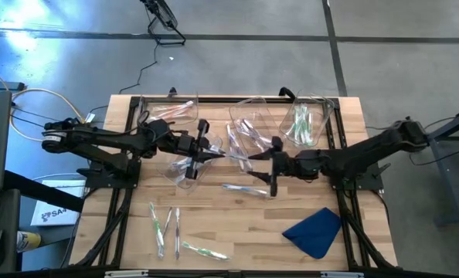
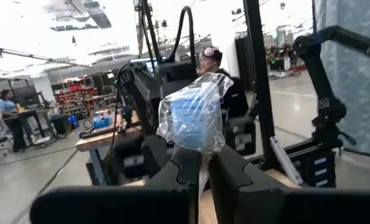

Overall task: Pick & Place Toothbrushes
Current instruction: Put the blue toothbrush into the bottom transparent bin

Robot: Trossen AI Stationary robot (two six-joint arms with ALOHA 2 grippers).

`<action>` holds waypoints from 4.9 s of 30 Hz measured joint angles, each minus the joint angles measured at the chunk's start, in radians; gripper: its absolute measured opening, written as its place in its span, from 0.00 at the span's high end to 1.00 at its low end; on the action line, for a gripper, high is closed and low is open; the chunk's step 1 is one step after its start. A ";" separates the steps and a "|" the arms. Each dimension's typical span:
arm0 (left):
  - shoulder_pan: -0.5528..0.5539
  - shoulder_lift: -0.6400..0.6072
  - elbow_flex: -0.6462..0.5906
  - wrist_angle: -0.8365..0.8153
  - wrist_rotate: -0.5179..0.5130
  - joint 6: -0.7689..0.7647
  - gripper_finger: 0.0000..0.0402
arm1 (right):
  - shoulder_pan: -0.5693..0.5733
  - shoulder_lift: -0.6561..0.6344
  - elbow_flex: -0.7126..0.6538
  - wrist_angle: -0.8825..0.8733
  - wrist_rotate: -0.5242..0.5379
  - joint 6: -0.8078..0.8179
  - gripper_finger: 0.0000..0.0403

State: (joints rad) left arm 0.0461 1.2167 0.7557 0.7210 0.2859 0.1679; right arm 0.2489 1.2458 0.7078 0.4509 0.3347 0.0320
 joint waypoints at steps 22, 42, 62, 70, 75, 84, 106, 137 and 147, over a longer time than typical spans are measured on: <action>0.033 -0.194 0.001 -0.286 0.006 0.017 0.98 | 0.100 -0.369 0.000 -0.684 0.042 0.300 0.73; 0.230 -0.218 0.295 -1.379 -0.032 -0.113 0.98 | 0.090 -0.195 0.000 -0.747 -0.024 0.360 0.99; 0.229 0.085 0.295 -1.636 -0.033 -0.165 0.91 | 0.090 -0.144 0.000 -0.738 -0.082 0.410 0.99; 0.229 0.102 0.295 -1.571 -0.095 -0.146 0.60 | 0.090 -0.144 0.000 -0.739 -0.107 0.409 0.99; 0.229 0.102 0.295 -1.532 -0.099 -0.134 0.52 | 0.089 -0.144 0.000 -0.739 -0.107 0.409 0.99; 0.229 0.102 0.295 -1.526 -0.124 -0.087 0.51 | 0.090 -0.144 0.000 -0.739 -0.107 0.409 0.99; 0.039 -0.202 0.267 -1.258 -0.494 0.230 0.51 | 0.089 -0.143 0.000 -0.691 -0.064 0.421 1.00; -0.289 -0.488 -0.150 -0.701 -0.444 0.483 0.51 | 0.089 0.265 -0.001 -0.558 -0.098 0.577 0.91; -0.289 -0.488 -0.150 -0.717 -0.444 0.479 0.51 | 0.091 0.321 0.001 -0.500 -0.068 0.566 0.59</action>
State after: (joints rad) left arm -0.2428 0.7288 0.6056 0.0040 -0.1577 0.6468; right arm 0.3401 1.5672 0.7086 -0.0495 0.2669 0.5983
